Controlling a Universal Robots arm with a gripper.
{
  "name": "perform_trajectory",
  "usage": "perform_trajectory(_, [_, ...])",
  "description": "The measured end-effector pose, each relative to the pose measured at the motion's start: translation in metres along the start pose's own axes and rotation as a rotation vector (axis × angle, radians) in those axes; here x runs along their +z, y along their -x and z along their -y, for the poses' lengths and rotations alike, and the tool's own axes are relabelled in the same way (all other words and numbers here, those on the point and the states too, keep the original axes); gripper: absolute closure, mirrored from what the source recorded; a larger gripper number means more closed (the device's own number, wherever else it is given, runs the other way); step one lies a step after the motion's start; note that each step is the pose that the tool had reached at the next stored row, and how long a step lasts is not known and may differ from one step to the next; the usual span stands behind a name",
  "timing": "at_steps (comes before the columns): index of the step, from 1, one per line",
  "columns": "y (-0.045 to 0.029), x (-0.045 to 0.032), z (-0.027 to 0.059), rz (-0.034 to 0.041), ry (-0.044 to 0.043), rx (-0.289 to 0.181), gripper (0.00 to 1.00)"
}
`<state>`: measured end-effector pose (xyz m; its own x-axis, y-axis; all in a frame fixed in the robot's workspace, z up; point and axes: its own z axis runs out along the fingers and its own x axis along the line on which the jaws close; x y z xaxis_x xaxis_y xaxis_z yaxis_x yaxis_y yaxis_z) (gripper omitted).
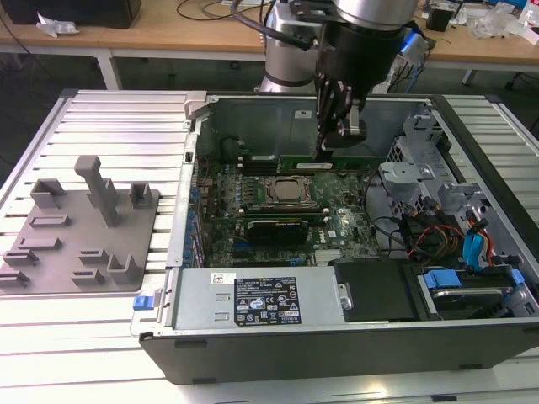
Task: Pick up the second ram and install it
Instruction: 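Pick up the second ram and move it above second insertion slot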
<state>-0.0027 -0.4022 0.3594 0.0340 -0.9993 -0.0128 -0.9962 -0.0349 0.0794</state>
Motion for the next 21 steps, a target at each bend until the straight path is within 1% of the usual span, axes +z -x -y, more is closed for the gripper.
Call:
perform_trajectory(1, [0.0030, 0.0058, -0.0060, -0.0007, 0.0001, -0.004, 0.91])
perform_trajectory(2, [0.0044, 0.0091, -0.0088, -0.0010, 0.0000, -0.006, 0.91])
perform_trajectory(4, [0.0062, 0.0132, -0.0098, -0.0026, 0.0002, -0.007, 0.91])
perform_trajectory(5, [0.0070, 0.0167, -0.0099, -0.0035, 0.0002, -0.007, 0.91])
perform_trajectory(8, [0.0078, 0.0204, -0.0095, -0.0037, 0.0002, -0.007, 0.91])
perform_trajectory(11, [0.0102, 0.0268, -0.0090, -0.0037, 0.0002, -0.008, 0.91])
perform_trajectory(16, [0.0103, 0.0278, -0.0089, -0.0035, 0.0002, -0.008, 0.91])
perform_trajectory(20, [0.0105, 0.0307, -0.0087, -0.0034, 0.0001, -0.008, 0.91])
perform_trajectory(21, [0.0105, 0.0319, -0.0088, -0.0035, -0.0028, -0.007, 0.91])
